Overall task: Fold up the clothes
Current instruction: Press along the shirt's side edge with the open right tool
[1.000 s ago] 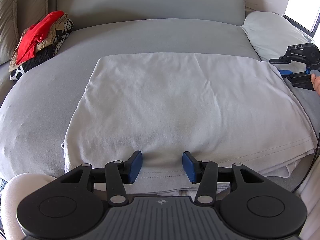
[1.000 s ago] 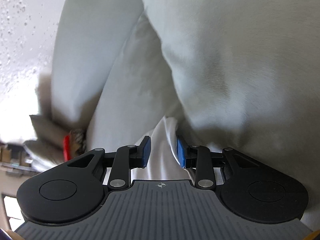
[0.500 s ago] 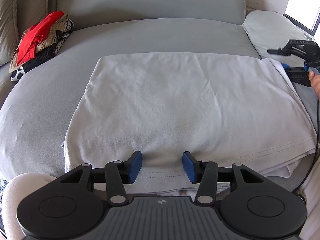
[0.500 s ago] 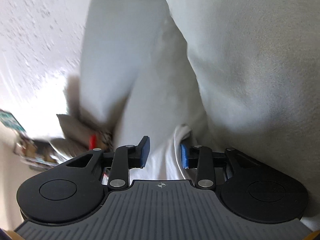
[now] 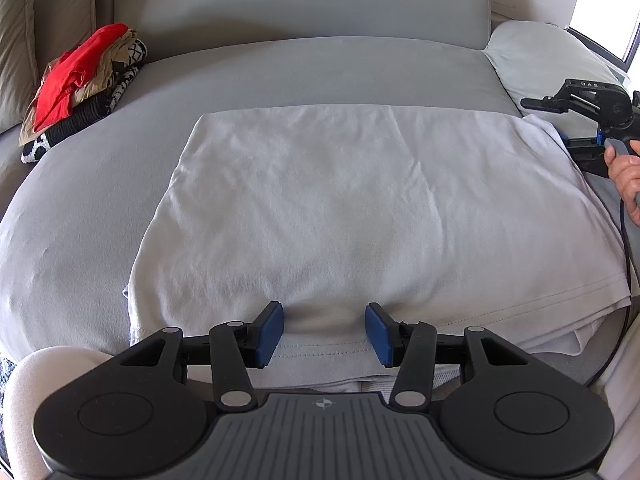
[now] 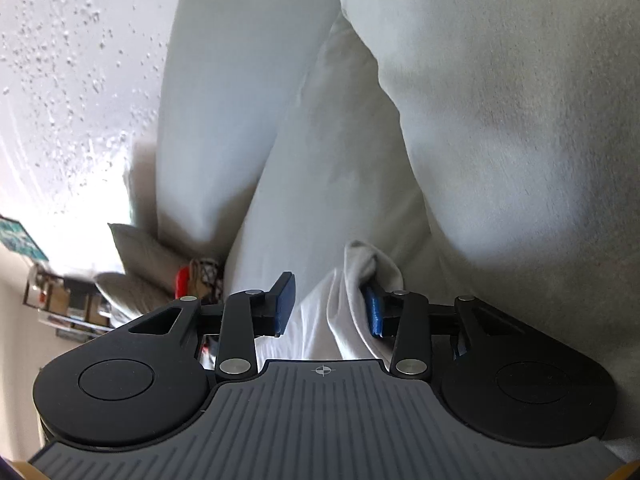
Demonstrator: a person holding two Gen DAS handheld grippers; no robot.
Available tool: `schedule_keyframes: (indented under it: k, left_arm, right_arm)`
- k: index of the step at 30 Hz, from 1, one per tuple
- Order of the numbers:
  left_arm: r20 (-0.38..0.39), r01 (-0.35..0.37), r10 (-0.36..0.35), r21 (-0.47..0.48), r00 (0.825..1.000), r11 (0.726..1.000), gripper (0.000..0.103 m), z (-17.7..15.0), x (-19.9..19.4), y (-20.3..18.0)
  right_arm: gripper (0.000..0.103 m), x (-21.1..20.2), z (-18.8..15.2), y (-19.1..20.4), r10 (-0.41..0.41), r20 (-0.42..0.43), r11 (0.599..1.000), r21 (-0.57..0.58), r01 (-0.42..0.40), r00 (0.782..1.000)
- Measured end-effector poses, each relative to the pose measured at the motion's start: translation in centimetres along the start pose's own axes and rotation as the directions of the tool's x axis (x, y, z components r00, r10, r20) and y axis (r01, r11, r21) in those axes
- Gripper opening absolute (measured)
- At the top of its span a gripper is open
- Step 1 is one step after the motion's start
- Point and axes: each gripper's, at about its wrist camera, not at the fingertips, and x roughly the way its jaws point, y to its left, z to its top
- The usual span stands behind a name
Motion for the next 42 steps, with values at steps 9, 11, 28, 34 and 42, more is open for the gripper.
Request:
schedule_keyframes:
  k: [9, 11, 28, 34, 42]
  left_arm:
    - [-0.002, -0.004, 0.004, 0.003, 1.0, 1.0, 0.048, 0.2, 0.1, 0.0]
    - [-0.003, -0.005, 0.005, 0.003, 1.0, 1.0, 0.048, 0.2, 0.0, 0.0]
    - [-0.003, -0.017, 0.017, 0.006, 1.0, 1.0, 0.048, 0.3, 0.0, -0.4]
    - [-0.006, -0.022, 0.022, 0.002, 1.0, 1.0, 0.048, 0.3, -0.1, -0.4]
    - [-0.005, -0.024, 0.024, 0.003, 1.0, 1.0, 0.048, 0.3, -0.1, -0.4]
  right_arm:
    - [0.047, -2.1, -0.8, 3.7, 0.041, 0.041, 0.982, -0.188, -0.033, 0.998]
    - [0.05, -2.2, -1.0, 3.7, -0.023, -0.01, 0.98, -0.2, 0.021, 1.0]
    - [0.056, -5.6, -0.9, 5.6, -0.099, -0.098, 0.975, -0.206, 0.077, 0.99]
    - [0.056, -3.1, -1.2, 6.6, -0.16, -0.104, 0.959, -0.253, 0.13, 0.982]
    - [0.056, -3.0, -1.4, 5.5, -0.16, 0.027, 0.96, -0.229, 0.162, 0.987]
